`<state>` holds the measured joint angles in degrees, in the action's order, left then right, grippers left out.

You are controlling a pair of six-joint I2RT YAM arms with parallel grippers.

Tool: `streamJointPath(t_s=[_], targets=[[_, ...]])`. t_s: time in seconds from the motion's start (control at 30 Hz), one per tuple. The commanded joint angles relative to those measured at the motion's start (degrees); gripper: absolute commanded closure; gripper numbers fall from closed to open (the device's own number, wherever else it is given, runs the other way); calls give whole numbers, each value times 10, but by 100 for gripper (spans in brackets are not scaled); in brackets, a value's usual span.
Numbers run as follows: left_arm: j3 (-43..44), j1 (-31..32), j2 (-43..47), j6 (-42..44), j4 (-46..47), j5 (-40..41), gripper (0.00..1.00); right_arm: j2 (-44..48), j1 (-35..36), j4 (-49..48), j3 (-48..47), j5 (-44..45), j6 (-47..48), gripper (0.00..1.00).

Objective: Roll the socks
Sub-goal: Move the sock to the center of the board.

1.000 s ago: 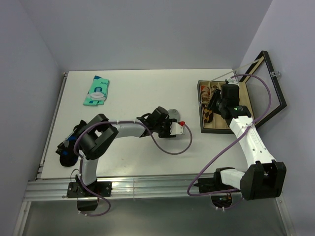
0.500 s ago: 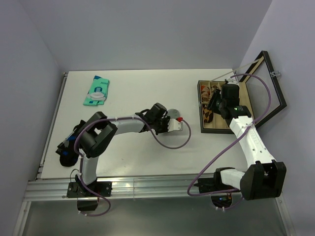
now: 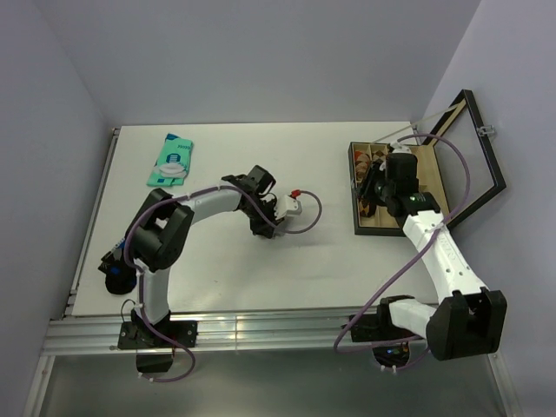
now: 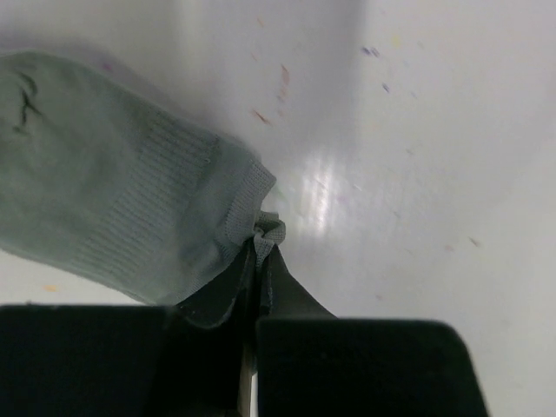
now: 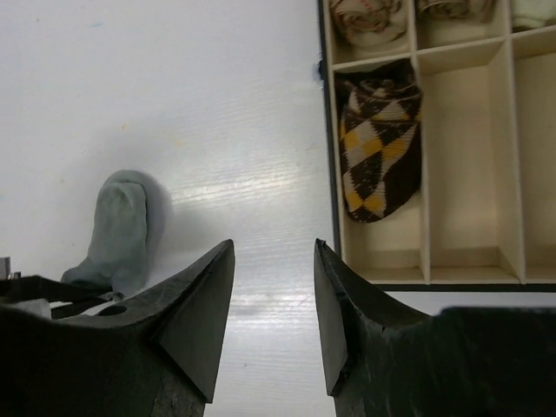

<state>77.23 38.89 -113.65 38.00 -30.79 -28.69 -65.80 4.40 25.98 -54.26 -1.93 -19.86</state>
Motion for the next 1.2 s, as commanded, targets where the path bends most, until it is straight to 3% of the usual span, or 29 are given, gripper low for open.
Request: streamJointPath(t_s=[0.0,0.2,0.43,0.67,0.77,0.8,0.9,1.0,1.17], targets=[[22,-13,-11,-12,-139,-50,100,33,25,-37,13,-30,3,51],[47,-25,-49,6,-278,-116,100,73,100,-70,53,-47,-7,52],[96,-43,-102,30,-389,-177,100,198,190,-123,142,-72,-24,52],[123,-55,-141,39,-423,-209,95,297,279,-166,223,-35,-62,51],[122,-56,-141,31,-416,-204,82,314,305,-174,238,-23,-64,51],[121,-57,-141,26,-410,-203,74,317,320,-180,240,-25,-62,50],[128,-62,-148,44,-429,-210,66,307,356,-176,238,7,-55,50],[152,-70,-153,67,-458,-231,45,280,386,-172,224,45,-49,50],[158,-81,-116,58,-440,-240,45,255,447,-183,214,107,-33,52]])
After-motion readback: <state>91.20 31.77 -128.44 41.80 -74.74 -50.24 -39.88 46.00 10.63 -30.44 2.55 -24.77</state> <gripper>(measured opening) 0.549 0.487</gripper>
